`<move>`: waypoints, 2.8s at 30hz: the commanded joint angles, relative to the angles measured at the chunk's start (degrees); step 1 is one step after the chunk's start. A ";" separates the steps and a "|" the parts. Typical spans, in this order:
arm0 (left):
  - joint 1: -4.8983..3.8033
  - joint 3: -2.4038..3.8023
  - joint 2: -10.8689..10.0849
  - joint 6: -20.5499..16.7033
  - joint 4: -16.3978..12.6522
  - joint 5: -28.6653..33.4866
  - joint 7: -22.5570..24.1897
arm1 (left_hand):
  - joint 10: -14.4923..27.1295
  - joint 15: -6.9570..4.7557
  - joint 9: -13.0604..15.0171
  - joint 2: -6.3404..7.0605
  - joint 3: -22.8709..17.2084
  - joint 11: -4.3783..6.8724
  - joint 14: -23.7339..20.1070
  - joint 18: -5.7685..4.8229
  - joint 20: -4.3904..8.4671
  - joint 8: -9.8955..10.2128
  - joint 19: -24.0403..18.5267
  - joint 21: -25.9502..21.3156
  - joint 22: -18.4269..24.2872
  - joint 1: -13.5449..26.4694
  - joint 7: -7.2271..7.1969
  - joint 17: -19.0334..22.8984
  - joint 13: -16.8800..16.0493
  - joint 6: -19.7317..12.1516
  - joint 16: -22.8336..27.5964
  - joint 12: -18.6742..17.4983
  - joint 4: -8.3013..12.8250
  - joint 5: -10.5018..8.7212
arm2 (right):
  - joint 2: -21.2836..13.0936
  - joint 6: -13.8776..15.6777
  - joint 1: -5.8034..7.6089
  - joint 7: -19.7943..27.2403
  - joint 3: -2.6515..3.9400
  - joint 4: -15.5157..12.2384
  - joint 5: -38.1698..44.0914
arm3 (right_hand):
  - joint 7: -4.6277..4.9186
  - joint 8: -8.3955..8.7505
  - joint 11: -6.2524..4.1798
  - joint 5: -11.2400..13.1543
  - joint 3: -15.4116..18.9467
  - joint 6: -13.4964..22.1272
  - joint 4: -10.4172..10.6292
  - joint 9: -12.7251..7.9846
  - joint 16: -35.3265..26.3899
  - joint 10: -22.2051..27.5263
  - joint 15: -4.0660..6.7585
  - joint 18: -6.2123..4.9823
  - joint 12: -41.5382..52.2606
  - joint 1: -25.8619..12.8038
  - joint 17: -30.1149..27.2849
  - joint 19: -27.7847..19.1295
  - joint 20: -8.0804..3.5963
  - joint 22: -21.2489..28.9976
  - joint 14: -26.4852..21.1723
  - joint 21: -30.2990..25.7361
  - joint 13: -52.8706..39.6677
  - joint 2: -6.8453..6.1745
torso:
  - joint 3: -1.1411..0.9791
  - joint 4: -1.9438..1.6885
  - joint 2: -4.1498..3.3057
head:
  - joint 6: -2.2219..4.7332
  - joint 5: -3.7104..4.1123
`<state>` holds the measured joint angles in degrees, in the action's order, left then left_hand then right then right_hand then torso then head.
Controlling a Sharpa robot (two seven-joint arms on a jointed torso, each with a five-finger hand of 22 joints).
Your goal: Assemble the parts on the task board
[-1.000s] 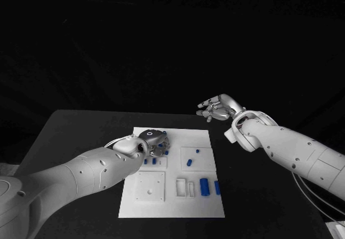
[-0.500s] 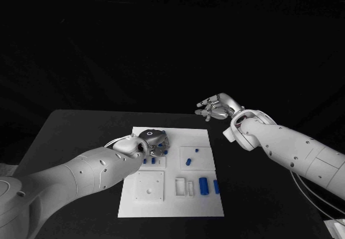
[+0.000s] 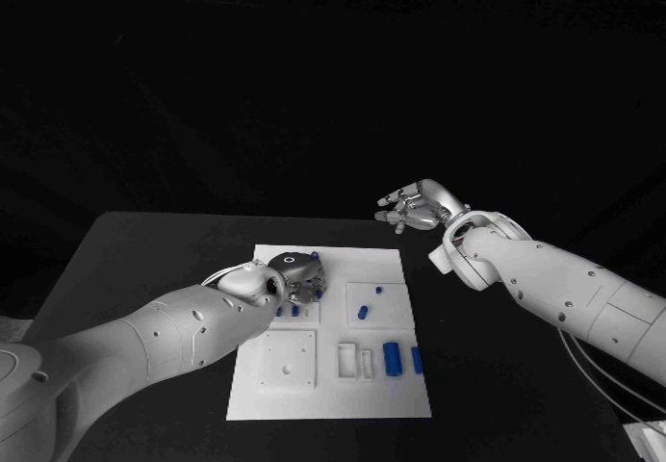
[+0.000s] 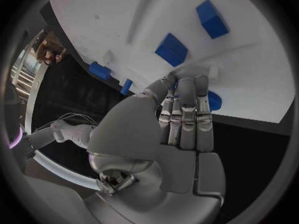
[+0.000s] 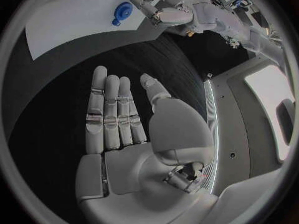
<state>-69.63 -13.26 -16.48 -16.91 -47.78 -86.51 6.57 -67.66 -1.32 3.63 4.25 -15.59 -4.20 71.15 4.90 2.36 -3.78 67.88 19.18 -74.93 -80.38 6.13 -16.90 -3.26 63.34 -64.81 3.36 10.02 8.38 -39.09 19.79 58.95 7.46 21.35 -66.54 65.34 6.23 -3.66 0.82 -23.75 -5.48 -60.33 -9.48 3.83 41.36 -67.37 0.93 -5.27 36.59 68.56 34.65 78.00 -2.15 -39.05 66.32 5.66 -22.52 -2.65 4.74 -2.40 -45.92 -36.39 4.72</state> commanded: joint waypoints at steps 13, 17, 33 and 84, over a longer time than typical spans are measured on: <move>0.45 -0.15 0.22 2.78 0.08 -0.37 0.14 | -0.69 0.06 -0.05 -0.78 -0.81 0.08 0.31 0.78 -0.06 0.22 -0.26 1.52 -1.29 0.31 0.01 -0.10 -0.06 0.21 -1.04 -0.06 -0.05 -0.25 | 0.05 -0.01 0.02 0.53 0.02 -0.18 -0.05 | 0.11 0.08 0.02 -0.09 0.21 -0.34 0.03 -0.02 0.21 0.14 0.03 0.85 0.12 -0.20 -0.05 -0.09 0.08 0.05 -0.29 0.27 0.05 -0.12 | 0.02 0.01 -0.02 | -0.11 0.10; 0.46 -0.15 0.21 2.49 0.10 -0.37 -0.01 | -1.68 0.14 -0.03 -1.24 -0.92 0.20 0.66 0.88 -0.07 0.20 -0.05 1.93 -1.29 0.33 0.15 -0.17 -0.06 1.02 -1.36 -0.06 -0.29 -0.23 | 0.06 -0.01 0.03 0.52 0.02 -0.20 -0.05 | 0.11 0.08 0.02 -0.09 0.21 -0.34 0.03 -0.02 0.21 0.14 0.03 0.85 0.12 -0.20 -0.05 -0.09 0.08 0.05 -0.29 0.27 0.05 -0.12 | 0.02 0.00 0.00 | -0.09 0.10; 0.53 -0.08 -0.82 -1.77 -0.96 2.34 0.32 | -4.99 -0.56 0.01 -3.53 0.44 1.30 3.18 0.82 0.55 0.22 1.08 3.56 -1.20 0.02 -0.51 -0.55 -0.10 4.47 -2.16 -0.05 -0.80 0.30 | 0.05 -0.01 0.05 0.52 0.02 -0.11 -0.05 | 0.08 0.07 0.01 -0.30 0.15 -0.48 0.04 -0.01 0.32 0.15 0.03 0.87 0.18 -0.24 -0.22 -0.26 0.07 0.55 -0.34 0.73 0.17 -0.13 | 0.09 -0.03 0.02 | 0.09 0.12; -1.00 6.26 -14.88 2.01 -14.04 9.88 -3.73 | -4.81 -0.57 0.00 -3.92 0.46 1.24 3.47 0.94 0.57 0.22 1.07 4.13 -1.15 -0.14 -0.45 -0.69 -0.10 4.43 -2.11 -0.05 -0.66 0.31 | -0.63 -0.26 0.04 0.58 0.02 0.85 -0.26 | 0.07 0.08 -0.01 -0.55 -0.07 -0.52 -0.05 -0.02 0.42 0.12 0.05 0.87 0.21 -0.34 -0.31 -0.43 0.05 0.92 -0.35 1.25 0.25 -0.20 | 0.09 -0.05 -0.02 | 0.73 -1.63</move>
<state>-70.54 -7.03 -31.37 -16.78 -61.54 -77.05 3.35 -72.71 -1.84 3.55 0.83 -15.41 -2.98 74.32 5.22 2.96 -3.48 68.91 23.16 -74.93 -80.59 5.60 -17.55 -3.42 67.54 -66.78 3.09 9.22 9.03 -39.71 19.78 58.99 7.47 21.35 -65.66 65.16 6.22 -3.66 0.82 -23.97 -5.48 -60.33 -9.49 3.83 41.58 -67.37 0.94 -5.27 36.59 68.56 34.39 78.00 -2.15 -38.18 66.32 6.76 -22.33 -2.65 4.88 -2.46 -45.92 -35.65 3.15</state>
